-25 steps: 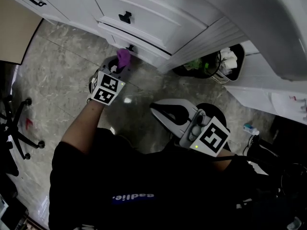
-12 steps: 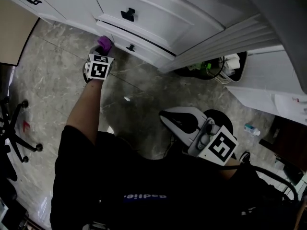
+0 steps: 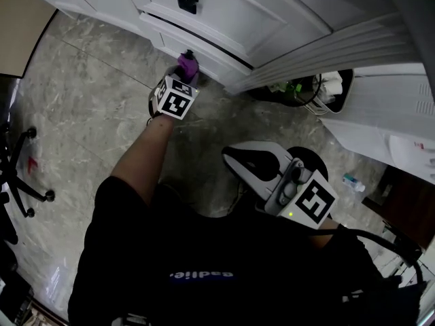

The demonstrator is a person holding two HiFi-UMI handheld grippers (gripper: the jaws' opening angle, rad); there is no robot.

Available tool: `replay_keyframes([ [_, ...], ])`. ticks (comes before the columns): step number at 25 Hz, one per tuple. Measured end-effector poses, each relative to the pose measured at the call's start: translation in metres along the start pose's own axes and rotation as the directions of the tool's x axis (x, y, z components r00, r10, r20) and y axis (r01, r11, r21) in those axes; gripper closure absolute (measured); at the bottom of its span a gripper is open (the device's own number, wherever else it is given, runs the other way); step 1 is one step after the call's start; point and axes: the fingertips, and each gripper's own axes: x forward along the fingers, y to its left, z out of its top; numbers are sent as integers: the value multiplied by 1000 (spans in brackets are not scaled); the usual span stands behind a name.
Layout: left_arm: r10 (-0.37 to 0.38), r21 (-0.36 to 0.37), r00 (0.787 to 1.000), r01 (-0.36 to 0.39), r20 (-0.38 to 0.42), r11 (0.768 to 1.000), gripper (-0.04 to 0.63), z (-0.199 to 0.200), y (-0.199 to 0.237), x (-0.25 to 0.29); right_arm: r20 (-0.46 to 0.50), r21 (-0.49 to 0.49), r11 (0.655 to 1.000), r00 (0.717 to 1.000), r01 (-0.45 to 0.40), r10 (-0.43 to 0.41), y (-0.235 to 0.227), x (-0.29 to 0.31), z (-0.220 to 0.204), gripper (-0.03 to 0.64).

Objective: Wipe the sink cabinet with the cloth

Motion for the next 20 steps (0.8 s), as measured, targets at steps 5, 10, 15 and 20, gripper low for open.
replay_keyframes([
  [5, -116, -5, 993, 117, 36, 993, 509, 21, -73, 2, 23, 8, 1000, 1000, -19, 19, 1, 1, 7, 615],
  [10, -160, -34, 986, 162, 48, 986, 509, 32, -92, -4, 36, 15, 1000, 999, -9, 9, -8, -4, 14, 615],
  [15, -202, -33, 977, 204, 66, 978, 509, 42, -107, -10, 33, 32, 1000, 999, 1, -2, -17, 0, 16, 615],
  [20, -203, -24, 976, 206, 75, 978, 509, 51, -105, -27, 11, 96, 994, 998, 60, -61, -23, -7, 24, 615],
])
